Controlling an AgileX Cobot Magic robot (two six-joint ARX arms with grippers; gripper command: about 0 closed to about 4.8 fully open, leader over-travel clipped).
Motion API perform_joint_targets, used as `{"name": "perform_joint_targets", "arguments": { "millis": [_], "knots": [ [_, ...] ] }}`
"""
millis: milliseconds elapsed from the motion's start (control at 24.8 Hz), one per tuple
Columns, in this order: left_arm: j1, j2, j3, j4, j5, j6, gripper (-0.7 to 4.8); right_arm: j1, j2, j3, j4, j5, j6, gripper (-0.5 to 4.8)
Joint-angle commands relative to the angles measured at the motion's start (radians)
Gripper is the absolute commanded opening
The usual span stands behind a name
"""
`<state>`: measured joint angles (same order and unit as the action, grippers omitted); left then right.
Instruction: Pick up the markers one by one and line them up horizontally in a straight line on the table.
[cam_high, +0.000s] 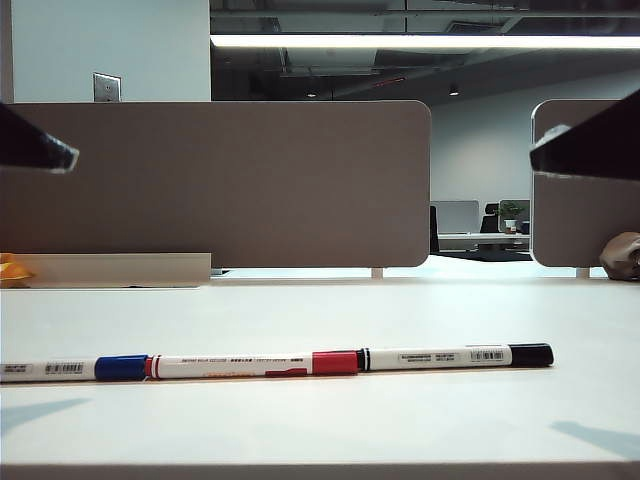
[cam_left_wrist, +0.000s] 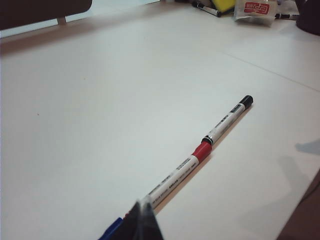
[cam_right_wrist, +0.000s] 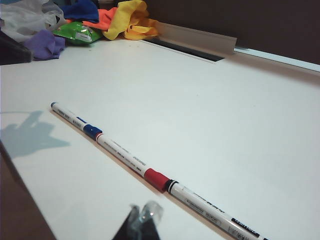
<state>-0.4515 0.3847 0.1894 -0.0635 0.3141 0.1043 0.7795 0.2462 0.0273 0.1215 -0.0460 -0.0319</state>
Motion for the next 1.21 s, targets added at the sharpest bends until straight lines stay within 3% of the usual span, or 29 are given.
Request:
{"name": "perform_joint_targets", "arguments": {
  "millis": [40,363,725,1209],
  "knots": [
    [0.000,0.000,-0.026,0.037,0.004,-0.012,-0.05,0.001,-0.002,-0.002,0.012,-0.001,0.011,-0.06],
    [0.000,0.000,-0.117,0.073,-0.003,-0.037,-0.05,0.001,-0.002,-0.017,-0.025,0.002,0.033,-0.06],
    [0.000,0.000,-0.119,0.066,-0.111,-0.035,-0.05,0.001,-0.002,-0.017,-0.107,0.051,0.033,-0.06],
    [0.000,0.000,-0.119,0.066,-0.111,-0.034,-0.05,0.001,-0.002,-0.017,-0.225,0.051,0.032,-0.05]
  ]
}}
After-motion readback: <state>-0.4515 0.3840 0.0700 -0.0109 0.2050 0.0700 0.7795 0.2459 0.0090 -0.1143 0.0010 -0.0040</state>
